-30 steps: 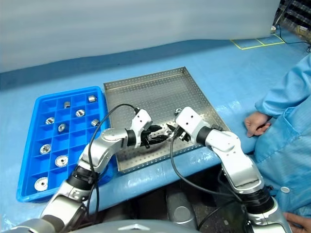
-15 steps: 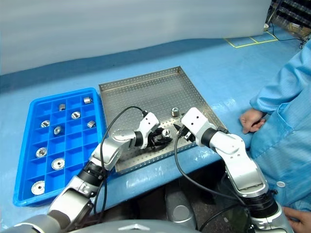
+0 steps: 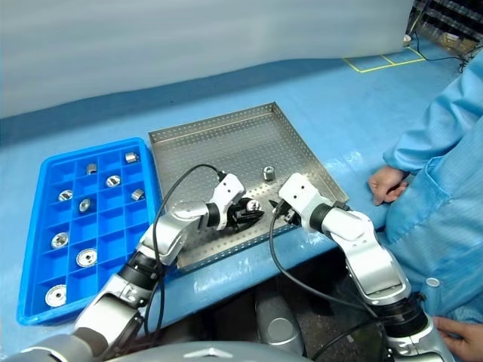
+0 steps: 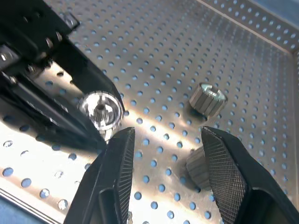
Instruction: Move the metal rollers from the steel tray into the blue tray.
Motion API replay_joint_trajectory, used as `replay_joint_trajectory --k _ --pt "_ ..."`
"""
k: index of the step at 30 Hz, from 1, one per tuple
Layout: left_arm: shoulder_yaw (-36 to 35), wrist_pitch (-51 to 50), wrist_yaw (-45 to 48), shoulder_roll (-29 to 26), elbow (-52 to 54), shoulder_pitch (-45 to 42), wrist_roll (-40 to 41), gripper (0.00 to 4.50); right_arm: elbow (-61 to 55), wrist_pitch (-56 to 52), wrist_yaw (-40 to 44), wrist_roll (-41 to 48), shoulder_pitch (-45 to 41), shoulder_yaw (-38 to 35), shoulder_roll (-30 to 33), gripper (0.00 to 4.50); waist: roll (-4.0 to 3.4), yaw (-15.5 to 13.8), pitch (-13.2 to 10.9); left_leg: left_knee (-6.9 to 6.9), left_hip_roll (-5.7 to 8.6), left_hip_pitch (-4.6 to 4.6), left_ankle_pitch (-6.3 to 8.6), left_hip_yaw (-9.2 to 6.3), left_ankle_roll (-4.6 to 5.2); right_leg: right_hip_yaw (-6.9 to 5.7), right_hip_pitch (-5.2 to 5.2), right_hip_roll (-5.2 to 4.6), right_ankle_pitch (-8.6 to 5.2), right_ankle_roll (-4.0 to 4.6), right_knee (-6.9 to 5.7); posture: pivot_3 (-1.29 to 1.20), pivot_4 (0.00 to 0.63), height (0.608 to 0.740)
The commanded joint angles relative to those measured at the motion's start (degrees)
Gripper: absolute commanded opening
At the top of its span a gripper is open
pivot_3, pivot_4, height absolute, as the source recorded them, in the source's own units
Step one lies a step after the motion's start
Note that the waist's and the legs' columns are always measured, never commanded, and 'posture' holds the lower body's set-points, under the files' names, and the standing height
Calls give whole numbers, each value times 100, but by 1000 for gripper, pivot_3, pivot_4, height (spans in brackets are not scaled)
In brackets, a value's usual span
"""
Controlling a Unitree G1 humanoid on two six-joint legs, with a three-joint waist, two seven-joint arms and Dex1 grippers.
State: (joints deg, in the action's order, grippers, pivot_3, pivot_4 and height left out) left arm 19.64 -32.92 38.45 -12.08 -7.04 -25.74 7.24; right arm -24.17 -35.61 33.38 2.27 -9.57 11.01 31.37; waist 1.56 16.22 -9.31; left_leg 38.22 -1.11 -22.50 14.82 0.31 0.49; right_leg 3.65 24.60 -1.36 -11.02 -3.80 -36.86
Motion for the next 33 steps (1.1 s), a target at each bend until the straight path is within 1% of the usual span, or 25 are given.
replay_joint_trajectory --k 1,4,6,7,10,15,20,24,27,30,33 --pt "-436 -237 -50 -249 927 90 195 1821 -12 94 206 232 8 -53 -26 2375 0 0 0 -1 0 0 0 -1 0 0 0 0 0 0 0 -279 150 740" --pt "-757 -542 38 -730 1782 358 365 1821 -171 197 647 991 -8 -261 -297 2375 0 20 -1 -4 -7 -1 0 1 0 4 5 7 0 0 -2 -263 150 740" --pt "-1154 -839 39 -1062 2465 629 596 1821 -291 168 1020 1674 -101 -323 -584 2375 -3 9 -1 -5 -11 2 0 -1 -1 3 5 12 -1 3 -6 -245 150 740" --pt "-1341 -972 0 -1167 2717 732 684 1821 -318 180 1166 1868 -145 -294 -663 2375 -2 3 -1 -5 -13 3 0 -2 0 3 4 13 -2 4 -6 -226 150 740" --pt "-1871 -1411 -230 -1504 3462 1068 797 1821 -279 332 1394 2014 -312 -23 -832 2375 -1 -83 -2 -4 -20 3 0 -3 0 0 3 8 -2 3 -5 -196 150 740" --pt "-2388 -1753 -677 -2091 4198 1751 534 1821 -118 544 1524 1922 -546 442 -976 2375 0 -286 -2 -3 -19 1 1 -2 1 -1 3 0 0 1 1 -142 150 740" --pt "-3218 -2126 -1120 -2092 4656 2597 558 1821 197 663 1478 1706 -761 788 -1049 2375 4 -520 -3 -4 -23 -3 2 -4 1 -7 10 0 -2 7 1 -100 150 740" --pt "-3368 -2137 -1248 -2096 4792 3027 543 1821 305 693 1459 1648 -817 832 -1044 2375 5 -773 -3 -3 -27 -4 1 -5 1 -12 10 -1 -4 12 0 -78 150 740" --pt "-3462 -2100 -1479 -2000 4641 3074 464 1821 348 696 1457 1606 -850 838 -1018 2375 8 -950 -2 0 -27 -5 1 -4 1 -16 9 -3 -5 22 0 -72 150 740" --pt "-3423 -2030 -1897 -1883 4209 2875 223 1821 381 706 1405 1583 -864 811 -1024 2375 10 -1068 -1 5 -26 -3 1 -2 1 -18 5 -4 -8 45 0 -69 150 740" --pt "-3263 -1908 -1851 -1763 3944 2629 343 1821 375 701 1347 1578 -853 807 -1047 2375 10 -1146 0 8 -13 -2 1 -1 0 -22 4 -1 -9 52 -2 -80 150 740"
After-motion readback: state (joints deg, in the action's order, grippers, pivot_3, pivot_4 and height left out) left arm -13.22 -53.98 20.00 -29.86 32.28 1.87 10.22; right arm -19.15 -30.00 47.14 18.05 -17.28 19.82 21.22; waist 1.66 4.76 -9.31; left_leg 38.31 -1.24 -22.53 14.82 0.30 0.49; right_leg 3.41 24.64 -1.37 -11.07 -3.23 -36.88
